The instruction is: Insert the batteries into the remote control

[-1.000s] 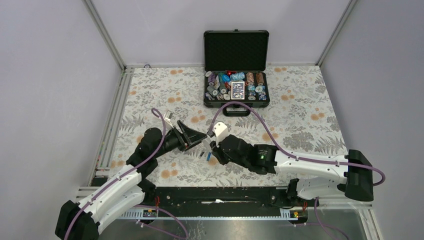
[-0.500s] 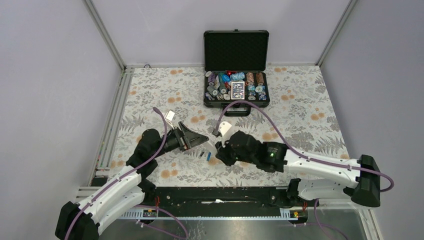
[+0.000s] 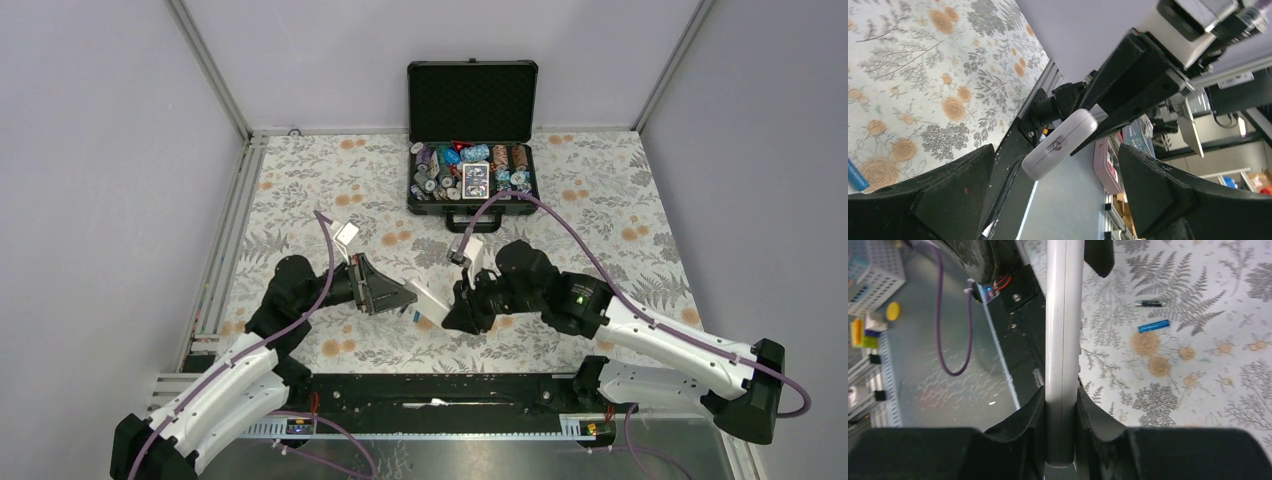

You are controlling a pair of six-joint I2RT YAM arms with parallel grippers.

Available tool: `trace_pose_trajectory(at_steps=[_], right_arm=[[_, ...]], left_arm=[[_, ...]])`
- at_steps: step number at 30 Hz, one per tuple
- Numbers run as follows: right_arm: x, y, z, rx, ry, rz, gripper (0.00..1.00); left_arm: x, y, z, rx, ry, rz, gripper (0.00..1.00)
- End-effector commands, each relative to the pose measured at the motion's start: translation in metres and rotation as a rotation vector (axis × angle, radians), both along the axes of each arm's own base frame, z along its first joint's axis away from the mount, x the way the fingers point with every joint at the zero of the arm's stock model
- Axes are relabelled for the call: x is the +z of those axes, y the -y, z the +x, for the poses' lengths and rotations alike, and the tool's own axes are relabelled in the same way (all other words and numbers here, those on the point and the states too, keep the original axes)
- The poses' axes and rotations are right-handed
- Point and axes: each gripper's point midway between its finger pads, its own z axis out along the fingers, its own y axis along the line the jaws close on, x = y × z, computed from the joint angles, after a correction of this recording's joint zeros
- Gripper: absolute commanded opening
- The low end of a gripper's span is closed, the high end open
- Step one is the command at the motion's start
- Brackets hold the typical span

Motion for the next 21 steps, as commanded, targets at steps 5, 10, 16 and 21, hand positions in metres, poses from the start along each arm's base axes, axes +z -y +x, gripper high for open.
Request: trace_pose_trajectory(at_steps=[5,10,16,21], right_arm=[[0.037,-0.006,-0.036,0.194,-0.094,0.122,0.00],[0.047,-0.008,-0.037,0.218,-0.109,0.144,0.00],[0.053,-0.018,-0.043,0.274,-0.180,0.168,0.00],[0.056,-0.022,-0.044,0.295,-0.206,0.171,0.00]], left_arm=[[0.046,-0.001,-0.036,-0.211,0.173,-0.032,0.98],[0.044,-0.004,-0.049,-0.281,0.202,-0.002,0.96],[0.047,-0.006,-0.057,-0.326,0.244,-0.010,0.89],[0.051,-0.007,-0.060,-0.344,0.262,-0.021,0.78]])
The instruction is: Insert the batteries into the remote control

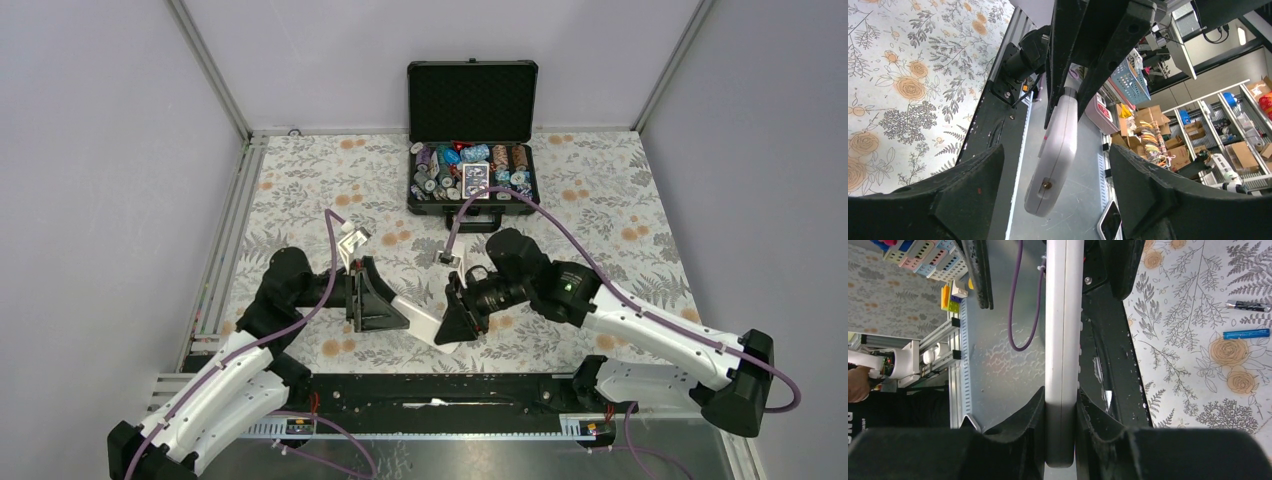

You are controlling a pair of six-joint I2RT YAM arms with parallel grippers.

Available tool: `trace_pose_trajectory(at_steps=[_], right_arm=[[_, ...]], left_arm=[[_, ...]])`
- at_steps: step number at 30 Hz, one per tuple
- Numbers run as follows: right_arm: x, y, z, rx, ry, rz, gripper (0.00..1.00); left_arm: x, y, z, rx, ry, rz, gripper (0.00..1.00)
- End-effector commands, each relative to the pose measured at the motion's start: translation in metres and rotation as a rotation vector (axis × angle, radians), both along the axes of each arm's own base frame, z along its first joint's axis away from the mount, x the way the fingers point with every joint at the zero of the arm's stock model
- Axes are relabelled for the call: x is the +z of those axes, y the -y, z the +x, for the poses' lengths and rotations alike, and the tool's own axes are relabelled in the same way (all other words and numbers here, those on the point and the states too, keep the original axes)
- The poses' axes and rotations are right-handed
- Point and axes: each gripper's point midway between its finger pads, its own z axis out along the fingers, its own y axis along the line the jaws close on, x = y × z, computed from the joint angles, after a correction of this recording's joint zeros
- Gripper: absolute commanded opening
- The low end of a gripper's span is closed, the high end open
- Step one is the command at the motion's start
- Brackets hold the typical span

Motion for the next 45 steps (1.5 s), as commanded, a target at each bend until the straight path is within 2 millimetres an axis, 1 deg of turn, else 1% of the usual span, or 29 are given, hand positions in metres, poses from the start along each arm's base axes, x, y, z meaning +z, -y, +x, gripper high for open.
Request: trace_pose_trajectory(at_steps=[1,4,6,11,12,15,16,17,19,20,23,24,25,27,29,31,34,40,45], right_arm=[[0.030,-0.010,-0.003,0.046,-0.003,0.084,0.00],[0.029,-0.011,-0.001,0.040,-0.012,0.080,0.00],[0.030,-0.012,0.000,0.037,-0.016,0.086,0.00],[0.032,-0.014,0.002,0.036,-0.022,0.090,0.00],[0.033,-0.015,0.003,0.035,-0.023,0.091,0.00],[0.033,-0.015,0.004,0.032,-0.024,0.090,0.00],[0.033,-0.015,0.004,0.029,-0.025,0.089,0.00],[0.033,-0.015,0.005,0.026,-0.024,0.090,0.00],[0.034,-0.014,0.007,0.008,-0.015,0.091,0.00],[0.034,-0.013,0.008,-0.005,-0.010,0.088,0.03],[0.028,-0.008,0.015,-0.066,0.013,0.075,0.24],[0.025,-0.007,0.017,-0.085,0.017,0.069,0.36],[0.022,-0.005,0.021,-0.118,0.023,0.060,0.47],[0.018,-0.001,0.023,-0.154,0.026,0.061,0.58],[0.018,0.001,0.026,-0.197,0.028,0.080,0.65],[0.018,0.005,0.028,-0.239,0.027,0.098,0.69],[0.017,0.012,0.035,-0.319,0.039,0.109,0.71],[0.016,0.022,0.050,-0.502,-0.019,0.168,0.70],[0.018,0.025,0.052,-0.560,-0.056,0.234,0.70]], left_arm=[[0.025,-0.002,-0.009,-0.050,0.113,-0.054,0.76],[0.024,-0.002,-0.009,-0.056,0.110,-0.053,0.67],[0.021,-0.002,-0.009,-0.064,0.102,-0.049,0.58],[0.019,-0.001,-0.010,-0.079,0.096,-0.047,0.45],[0.019,-0.001,-0.011,-0.081,0.096,-0.047,0.40],[0.019,-0.001,-0.013,-0.090,0.100,-0.049,0.20],[0.019,-0.001,-0.013,-0.092,0.100,-0.049,0.13],[0.019,-0.001,-0.013,-0.091,0.101,-0.049,0.02],[0.019,0.000,-0.010,-0.066,0.102,-0.047,0.00],[0.019,0.000,-0.008,-0.046,0.108,-0.048,0.00],[0.017,-0.001,0.002,0.027,0.111,-0.040,0.00],[0.017,-0.001,0.004,0.043,0.109,-0.041,0.00],[0.017,-0.001,0.006,0.059,0.109,-0.042,0.00],[0.016,-0.001,0.010,0.091,0.105,-0.043,0.00],[0.015,0.000,0.014,0.115,0.096,-0.052,0.00],[0.014,0.000,0.017,0.131,0.082,-0.070,0.00],[0.014,0.002,0.020,0.151,0.057,-0.100,0.00],[0.017,0.001,0.027,0.203,0.033,-0.171,0.00],[0.019,0.000,0.027,0.212,0.006,-0.229,0.00]])
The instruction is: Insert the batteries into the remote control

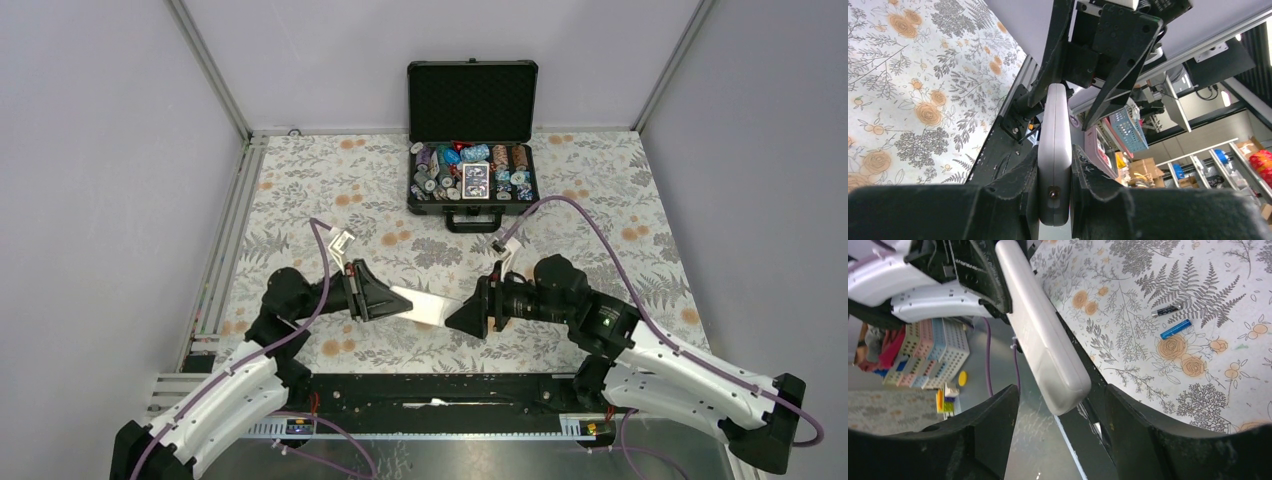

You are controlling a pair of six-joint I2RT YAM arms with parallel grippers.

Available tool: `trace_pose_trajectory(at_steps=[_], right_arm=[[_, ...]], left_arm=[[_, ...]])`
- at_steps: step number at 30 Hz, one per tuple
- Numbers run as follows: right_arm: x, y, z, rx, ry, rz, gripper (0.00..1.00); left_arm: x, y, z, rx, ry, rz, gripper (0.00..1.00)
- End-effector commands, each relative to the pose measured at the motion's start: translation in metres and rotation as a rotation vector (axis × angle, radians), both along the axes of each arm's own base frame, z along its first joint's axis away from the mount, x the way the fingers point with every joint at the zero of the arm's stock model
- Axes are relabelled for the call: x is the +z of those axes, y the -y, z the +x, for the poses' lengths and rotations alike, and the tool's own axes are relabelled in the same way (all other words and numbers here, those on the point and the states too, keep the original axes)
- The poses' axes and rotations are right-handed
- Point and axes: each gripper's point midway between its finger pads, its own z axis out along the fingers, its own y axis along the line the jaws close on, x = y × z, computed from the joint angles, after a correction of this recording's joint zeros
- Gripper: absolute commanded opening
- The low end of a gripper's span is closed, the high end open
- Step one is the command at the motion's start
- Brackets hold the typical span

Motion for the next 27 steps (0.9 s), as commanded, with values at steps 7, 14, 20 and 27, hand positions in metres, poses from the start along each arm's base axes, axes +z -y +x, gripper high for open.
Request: trace_pose_trajectory(at_steps=[7,14,20,27], right_arm=[[0.024,-0.006,0.020,-0.140,-0.012,0.178,0.65],[0.031,-0.004,0.024,-0.168,0.004,0.213,0.61],[0.028,-0.004,0.024,-0.172,-0.006,0.216,0.55],[0.026,-0.001,0.023,-0.180,-0.010,0.224,0.39]], left_arm=[[0.028,-0.001,0.004,0.029,0.043,-0.144,0.00],[0.024,-0.001,0.004,0.026,0.031,-0.137,0.00],[0.021,0.000,0.005,0.031,0.030,-0.131,0.00],[0.021,-0.002,0.008,0.055,0.036,-0.127,0.00]])
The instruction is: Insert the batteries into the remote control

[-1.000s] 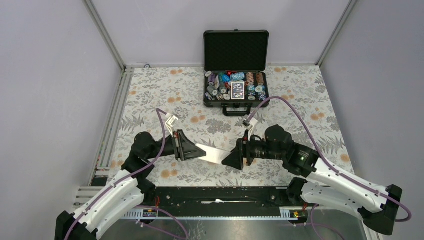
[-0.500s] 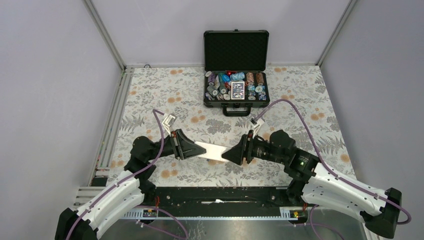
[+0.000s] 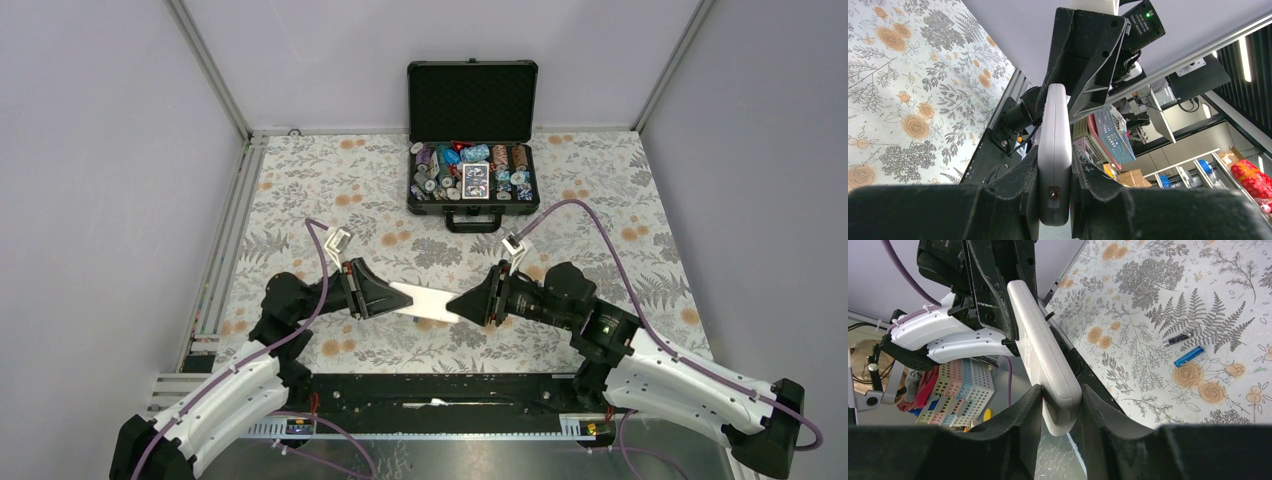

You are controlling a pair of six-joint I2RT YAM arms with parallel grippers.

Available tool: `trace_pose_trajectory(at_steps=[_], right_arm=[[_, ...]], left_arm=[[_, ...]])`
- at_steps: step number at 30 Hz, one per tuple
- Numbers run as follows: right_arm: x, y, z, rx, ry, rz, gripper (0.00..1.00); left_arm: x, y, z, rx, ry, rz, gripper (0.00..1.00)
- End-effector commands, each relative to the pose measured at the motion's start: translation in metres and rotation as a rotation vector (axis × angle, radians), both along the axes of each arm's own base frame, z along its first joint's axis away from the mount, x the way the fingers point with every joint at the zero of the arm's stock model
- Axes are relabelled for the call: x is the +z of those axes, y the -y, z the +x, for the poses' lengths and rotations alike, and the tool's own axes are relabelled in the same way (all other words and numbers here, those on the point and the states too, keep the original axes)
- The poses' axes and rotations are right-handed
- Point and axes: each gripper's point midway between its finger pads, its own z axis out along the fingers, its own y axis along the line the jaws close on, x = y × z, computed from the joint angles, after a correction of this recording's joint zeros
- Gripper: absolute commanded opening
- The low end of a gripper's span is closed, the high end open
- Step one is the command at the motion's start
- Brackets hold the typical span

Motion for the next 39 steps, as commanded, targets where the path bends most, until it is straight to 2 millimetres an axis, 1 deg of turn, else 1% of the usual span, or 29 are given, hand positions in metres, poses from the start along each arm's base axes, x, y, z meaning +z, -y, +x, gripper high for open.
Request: trace_pose_trajectory(at_steps=[1,4,7,13,15,16,17,18,24,29,33,36,39], right_arm=[[0.011,0.004,0.006,-0.042,0.026,0.050,0.35],[0.008,0.006,0.004,-0.044,0.020,0.053,0.28],[0.005,0.010,0.004,-0.056,0.016,0.044,0.24],[0.005,0.019,0.003,-0.081,0.024,0.044,0.13],[0.005,0.023,0.003,-0.093,0.029,0.037,0.07],[0.005,0.025,0.004,-0.101,0.032,0.034,0.02],[0.007,0.026,0.004,-0.108,0.040,0.036,0.00],[0.001,0.029,0.004,-0.116,0.030,0.012,0.00],[0.000,0.036,0.006,-0.141,0.040,-0.016,0.00],[-0.003,0.040,0.012,-0.168,0.057,-0.058,0.00],[-0.011,0.041,0.019,-0.193,0.061,-0.115,0.00],[-0.022,0.042,0.029,-0.234,0.060,-0.181,0.00],[-0.032,0.037,0.034,-0.220,0.062,-0.240,0.00]], left_arm=[[0.011,-0.003,0.004,0.042,0.068,-0.036,0.00],[0.011,-0.003,0.005,0.054,0.066,-0.034,0.00],[0.011,-0.004,0.006,0.064,0.064,-0.037,0.00],[0.013,-0.005,0.008,0.077,0.063,-0.041,0.00],[0.013,-0.005,0.009,0.082,0.061,-0.043,0.00],[0.013,-0.005,0.010,0.088,0.061,-0.044,0.00],[0.013,-0.005,0.010,0.090,0.060,-0.043,0.00],[0.013,-0.005,0.011,0.096,0.060,-0.042,0.00],[0.012,-0.006,0.018,0.134,0.058,-0.024,0.00],[0.005,-0.007,0.028,0.186,0.049,0.026,0.00],[0.002,-0.010,0.035,0.229,0.055,0.068,0.00],[-0.002,-0.012,0.041,0.261,0.054,0.100,0.00],[-0.003,-0.013,0.042,0.272,0.058,0.114,0.00]])
